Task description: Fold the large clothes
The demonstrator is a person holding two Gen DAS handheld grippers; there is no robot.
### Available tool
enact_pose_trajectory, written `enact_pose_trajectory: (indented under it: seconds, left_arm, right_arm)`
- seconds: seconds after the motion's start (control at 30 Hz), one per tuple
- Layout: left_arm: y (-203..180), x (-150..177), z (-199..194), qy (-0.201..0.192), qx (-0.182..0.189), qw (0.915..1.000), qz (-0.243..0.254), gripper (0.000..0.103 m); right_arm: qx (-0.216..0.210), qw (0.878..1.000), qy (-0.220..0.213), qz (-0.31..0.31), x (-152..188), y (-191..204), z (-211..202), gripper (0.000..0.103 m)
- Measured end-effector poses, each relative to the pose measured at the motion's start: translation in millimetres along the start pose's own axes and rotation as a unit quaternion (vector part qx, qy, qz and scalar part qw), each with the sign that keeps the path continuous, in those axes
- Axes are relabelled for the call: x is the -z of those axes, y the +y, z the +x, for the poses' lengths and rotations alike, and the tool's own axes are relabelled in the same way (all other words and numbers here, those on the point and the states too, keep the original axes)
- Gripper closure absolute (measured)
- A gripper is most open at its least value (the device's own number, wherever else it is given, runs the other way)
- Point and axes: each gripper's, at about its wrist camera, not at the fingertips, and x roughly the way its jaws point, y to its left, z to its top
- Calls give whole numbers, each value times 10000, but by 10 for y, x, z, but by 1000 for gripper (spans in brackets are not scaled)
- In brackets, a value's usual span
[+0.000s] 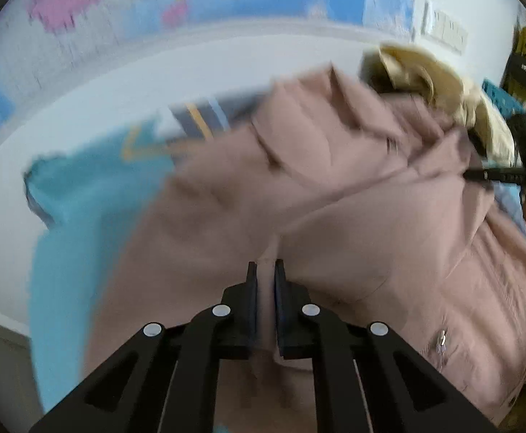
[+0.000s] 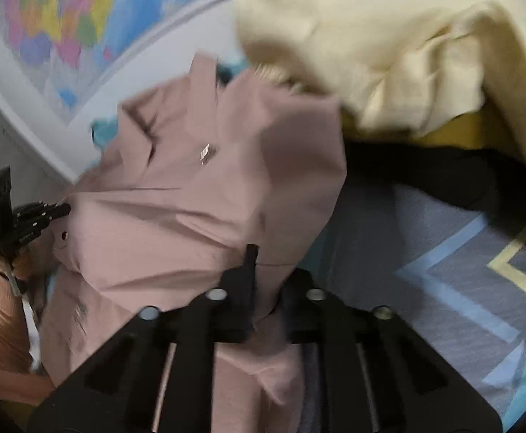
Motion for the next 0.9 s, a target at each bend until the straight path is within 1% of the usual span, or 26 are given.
enact_pose_trajectory:
  seconds: [0.03, 0.07, 0.1, 0.13, 0.17, 0.2, 0.23, 0.27, 0.3, 0.33, 0.4, 0.43, 0.47, 0.5, 0.53, 0.57, 0.6, 0.67, 0.7, 0.73, 0.77, 0.83, 0.87, 0.9]
  left_arm:
    - [-9, -88, -58, -201, -83, 9997, 126, 95]
    - [-38, -133, -65, -288, -245, 9989, 272, 90]
    - [-72, -174, -33, -306, -484, 9975, 414, 83]
    - [-85, -198, 33, -222, -626, 9964, 525, 68]
    - [-101, -208, 134, -61, -793, 9946, 668, 54]
    - [-82, -206, 205, 11, -852, 9942, 660, 52]
    - [-41, -195, 257, 88, -755, 9956, 547, 50]
    - [25, -170, 307, 260, -477, 9980, 322, 41]
    - [102, -127, 321, 375, -261, 9989, 95, 39]
    - [146, -95, 313, 383, -159, 9991, -76, 39]
    - [180, 29, 240, 279, 27, 9994, -204, 36]
    - [187, 82, 211, 249, 138, 9993, -260, 32]
    - [194, 143, 186, 236, 240, 9989, -324, 32]
    - [192, 190, 176, 250, 256, 9987, -353, 32]
    - [187, 238, 192, 280, 218, 9988, -341, 32]
    - [144, 286, 211, 296, 182, 9988, -331, 34]
    - [126, 311, 239, 317, 139, 9989, -322, 38]
    - [105, 310, 339, 383, 75, 9987, -340, 58]
    - [93, 285, 381, 381, 75, 9986, -360, 64]
    - [74, 252, 412, 342, -51, 9988, -333, 77]
    - [65, 233, 424, 314, -163, 9990, -287, 88]
    - [52, 142, 432, 168, -295, 9991, -256, 96]
    - [58, 101, 416, 83, -337, 9990, -273, 99]
    - [72, 63, 402, 5, -383, 9988, -303, 99]
  right_arm:
    - [30, 10000, -65, 30, -9, -24, -43, 94]
    - [77, 9999, -85, 22, -13, -37, -63, 94]
    - [203, 9998, -76, 38, -4, -46, -59, 94]
    - [369, 9993, -15, 47, 9, -56, -31, 93]
    - [520, 9986, 36, 52, 24, -67, -5, 90]
    - [558, 9984, 62, 79, 33, -79, 10, 82]
    - [598, 9981, 53, 142, 44, -92, 3, 78]
    - [653, 9977, 2, 195, 53, -99, -24, 74]
    - [725, 9971, -101, 193, 68, -95, -97, 73]
    - [796, 9965, -206, 151, 82, -71, -173, 73]
    - [909, 9951, -398, -44, 108, 14, -312, 73]
    - [863, 9950, -472, -166, 112, 98, -365, 72]
    - [800, 9949, -519, -322, 120, 199, -396, 72]
    - [744, 9941, -547, -574, 139, 345, -405, 71]
    - [710, 9930, -558, -755, 153, 457, -398, 68]
    - [623, 9923, -544, -922, 159, 580, -369, 67]
    - [378, 9915, -431, -1166, 167, 740, -303, 67]
    - [193, 9879, -294, -1513, 185, 995, -150, 67]
    - [99, 9846, -131, -1742, 194, 1171, 2, 67]
    - [82, 9811, -27, -1933, 205, 1304, 128, 67]
    - [69, 9769, 80, -2133, 213, 1446, 268, 67]
    - [-56, 9716, 267, -2352, 223, 1635, 429, 67]
    - [-79, 9693, 294, -2442, 224, 1716, 482, 67]
    - [-176, 9660, 298, -2562, 230, 1816, 525, 67]
